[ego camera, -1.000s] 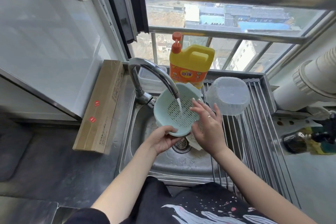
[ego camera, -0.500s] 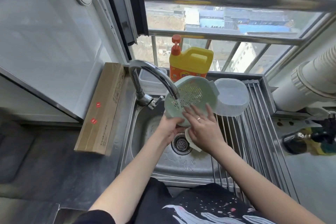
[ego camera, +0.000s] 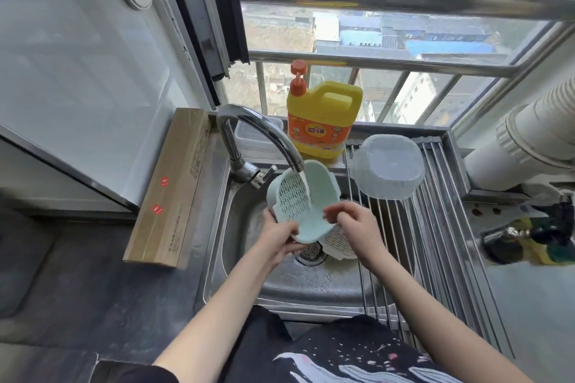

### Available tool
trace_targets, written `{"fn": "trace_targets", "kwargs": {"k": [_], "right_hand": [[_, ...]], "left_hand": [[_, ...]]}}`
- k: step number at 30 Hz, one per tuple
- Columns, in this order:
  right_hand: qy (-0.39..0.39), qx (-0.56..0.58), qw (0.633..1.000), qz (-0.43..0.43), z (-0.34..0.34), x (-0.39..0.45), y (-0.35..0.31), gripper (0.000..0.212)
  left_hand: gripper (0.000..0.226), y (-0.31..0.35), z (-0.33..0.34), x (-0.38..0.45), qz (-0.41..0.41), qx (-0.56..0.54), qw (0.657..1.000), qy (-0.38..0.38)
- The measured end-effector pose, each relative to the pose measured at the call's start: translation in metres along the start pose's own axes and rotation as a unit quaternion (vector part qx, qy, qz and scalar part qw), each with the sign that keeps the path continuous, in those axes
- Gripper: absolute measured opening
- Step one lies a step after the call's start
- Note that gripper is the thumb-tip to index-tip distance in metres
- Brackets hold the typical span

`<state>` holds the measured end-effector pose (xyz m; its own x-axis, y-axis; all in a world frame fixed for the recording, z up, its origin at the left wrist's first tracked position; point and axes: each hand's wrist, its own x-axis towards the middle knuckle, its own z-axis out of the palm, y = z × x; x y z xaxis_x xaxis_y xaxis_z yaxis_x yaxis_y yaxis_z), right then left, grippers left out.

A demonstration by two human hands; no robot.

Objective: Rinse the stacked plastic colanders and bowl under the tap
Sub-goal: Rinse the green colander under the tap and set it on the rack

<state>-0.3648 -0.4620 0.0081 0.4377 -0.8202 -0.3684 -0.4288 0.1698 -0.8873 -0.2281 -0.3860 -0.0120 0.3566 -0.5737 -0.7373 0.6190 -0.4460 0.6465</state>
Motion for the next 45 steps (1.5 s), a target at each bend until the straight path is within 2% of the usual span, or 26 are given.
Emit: {"fn": "trace_targets", "kwargs": {"k": [2,3,6,7,8,10,11,12,13,15,16,17,18,19,21,22,24,27,29,31,33,36,38,41,43,45], "right_hand": [[-0.028,0.139,0.983,0.119,-0.002,0.001,-0.005,0.027],[-0.071,0.203,0.960,0.180,-0.002,0.000,-0.008,0.030],[-0.104,0.347,0.879,0.311,0.010,0.000,-0.010,0.050],[-0.086,0.368,0.857,0.351,0.016,0.000,-0.008,0.051],[-0.066,0.370,0.840,0.392,0.024,0.000,-0.004,0.049],[-0.037,0.361,0.813,0.454,0.039,-0.003,0.009,0.045],[-0.021,0.351,0.806,0.476,0.044,-0.004,0.019,0.045],[-0.012,0.341,0.804,0.487,0.048,-0.006,0.029,0.043],[-0.014,0.331,0.806,0.490,0.049,-0.008,0.036,0.042],[-0.021,0.301,0.825,0.478,0.044,-0.012,0.045,0.042],[-0.033,0.290,0.834,0.468,0.039,-0.013,0.045,0.043],[-0.049,0.289,0.839,0.459,0.035,-0.014,0.045,0.042],[-0.063,0.296,0.843,0.445,0.031,-0.015,0.043,0.040],[-0.071,0.290,0.853,0.429,0.029,-0.014,0.040,0.035],[-0.088,0.277,0.876,0.386,0.027,-0.009,0.036,0.026],[-0.095,0.279,0.885,0.360,0.026,-0.007,0.033,0.024],[-0.090,0.301,0.898,0.309,0.021,-0.004,0.031,0.034],[-0.108,0.269,0.922,0.257,0.010,-0.008,0.035,0.060],[-0.161,0.196,0.935,0.247,0.006,-0.014,0.039,0.070],[-0.182,0.162,0.938,0.245,0.005,-0.020,0.041,0.068],[-0.164,0.137,0.949,0.232,-0.002,-0.021,0.045,0.069],[-0.137,0.156,0.959,0.192,-0.023,-0.021,0.045,0.061],[-0.111,0.157,0.969,0.155,-0.042,-0.019,0.044,0.059],[0.006,0.107,0.988,0.109,-0.074,-0.009,0.049,0.066],[0.095,0.049,0.990,0.089,-0.094,-0.004,0.055,0.067],[0.131,0.018,0.988,0.079,-0.109,0.002,0.067,0.063]], "left_hand": [[0.072,-0.005,-0.015,-0.005,0.098,0.191,0.975,0.055],[0.076,-0.009,-0.022,-0.007,0.164,0.308,0.934,0.080],[0.084,-0.030,-0.042,-0.012,0.311,0.576,0.747,0.114],[0.090,-0.037,-0.048,-0.013,0.351,0.614,0.697,0.117],[0.096,-0.042,-0.054,-0.017,0.385,0.630,0.665,0.110],[0.103,-0.048,-0.069,-0.023,0.415,0.646,0.637,0.067],[0.103,-0.049,-0.075,-0.026,0.415,0.647,0.638,0.032],[0.103,-0.050,-0.082,-0.028,0.410,0.632,0.657,-0.004],[0.103,-0.048,-0.086,-0.031,0.384,0.596,0.704,-0.036],[0.099,-0.038,-0.090,-0.036,0.249,0.434,0.863,-0.070],[0.086,-0.030,-0.088,-0.038,0.170,0.314,0.933,-0.049],[0.065,-0.022,-0.087,-0.038,0.103,0.196,0.975,-0.018],[0.043,-0.015,-0.085,-0.037,0.044,0.123,0.991,0.012],[0.038,-0.009,-0.084,-0.036,-0.002,0.107,0.994,0.022],[0.058,-0.003,-0.081,-0.033,-0.045,0.169,0.984,-0.023],[0.060,-0.001,-0.077,-0.033,-0.048,0.187,0.980,-0.054],[0.048,0.003,-0.067,-0.035,-0.019,0.159,0.984,-0.083],[0.036,-0.008,-0.066,-0.033,0.044,0.028,0.995,-0.079],[0.048,-0.018,-0.073,-0.032,0.044,-0.034,0.996,-0.067],[0.068,-0.030,-0.081,-0.030,0.010,-0.003,0.998,-0.057],[0.061,-0.035,-0.083,-0.035,-0.008,0.069,0.995,-0.066],[0.018,-0.038,-0.072,-0.044,-0.028,0.128,0.988,-0.084],[0.023,-0.036,-0.052,-0.048,-0.035,0.152,0.979,-0.129],[0.028,-0.035,-0.005,-0.041,-0.022,0.248,0.953,-0.170],[0.046,-0.040,0.032,-0.031,0.016,0.314,0.933,-0.174],[0.052,-0.045,0.066,-0.022,0.057,0.356,0.918,-0.164]]}}
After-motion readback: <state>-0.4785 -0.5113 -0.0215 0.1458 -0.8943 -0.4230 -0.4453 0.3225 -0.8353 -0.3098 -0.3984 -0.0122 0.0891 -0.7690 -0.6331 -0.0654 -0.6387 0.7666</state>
